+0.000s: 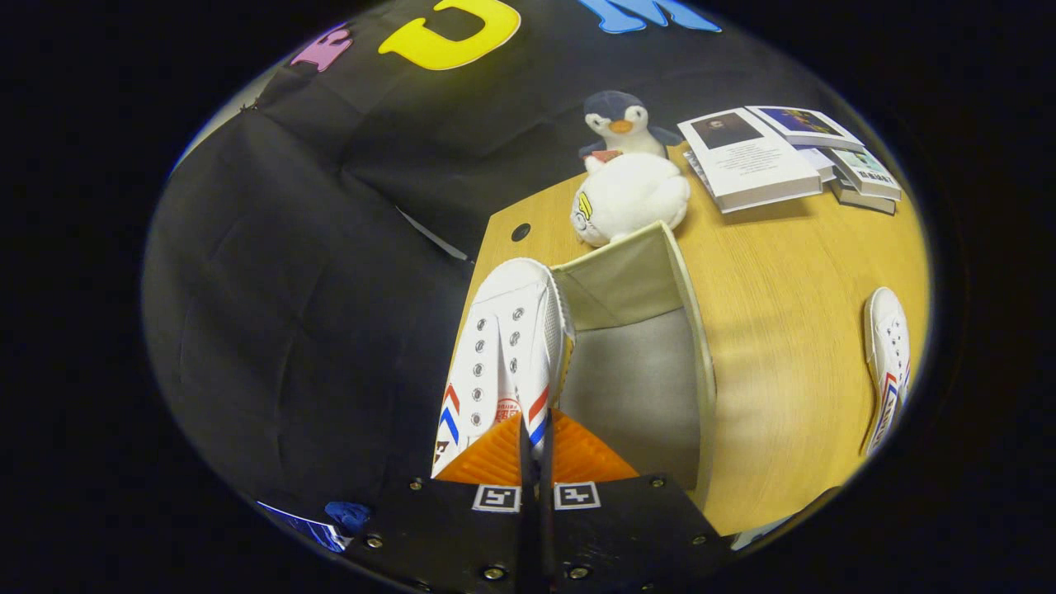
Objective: Open the storage box then place both shoes into the box .Put the left shoe in first, then the right shoe, with the right side of both shoes facing outward in a uniform manner.
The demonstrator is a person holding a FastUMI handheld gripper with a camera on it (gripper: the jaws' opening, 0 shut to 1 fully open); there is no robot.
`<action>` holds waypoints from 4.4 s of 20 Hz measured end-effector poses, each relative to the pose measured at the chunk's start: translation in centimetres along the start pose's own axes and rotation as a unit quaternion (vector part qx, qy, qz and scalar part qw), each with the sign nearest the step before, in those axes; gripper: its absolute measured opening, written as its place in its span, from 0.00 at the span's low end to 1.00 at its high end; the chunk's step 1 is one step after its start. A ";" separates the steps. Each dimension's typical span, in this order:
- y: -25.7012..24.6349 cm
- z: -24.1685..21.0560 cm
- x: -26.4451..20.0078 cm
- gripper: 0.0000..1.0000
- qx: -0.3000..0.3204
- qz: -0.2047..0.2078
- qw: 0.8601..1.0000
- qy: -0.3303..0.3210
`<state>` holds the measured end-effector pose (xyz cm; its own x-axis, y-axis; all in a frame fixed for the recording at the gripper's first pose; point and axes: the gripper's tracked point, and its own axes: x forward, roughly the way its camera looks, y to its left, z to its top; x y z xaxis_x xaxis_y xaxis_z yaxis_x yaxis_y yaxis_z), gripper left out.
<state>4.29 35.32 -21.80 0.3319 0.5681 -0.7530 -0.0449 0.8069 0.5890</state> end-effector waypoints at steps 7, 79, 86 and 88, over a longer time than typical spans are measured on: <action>-0.1 0.1 1.5 0.01 0.001 -0.014 1.000 0.002; -40.3 -4.2 -13.0 0.44 -0.127 -0.204 0.968 0.073; -40.7 -3.4 -13.8 0.02 -0.066 -0.242 0.968 0.022; -40.1 -3.6 -13.6 0.00 -0.052 -0.234 0.971 0.021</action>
<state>-1.83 -4.13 -36.25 0.3003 0.1401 -0.9435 0.0059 0.9889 0.1488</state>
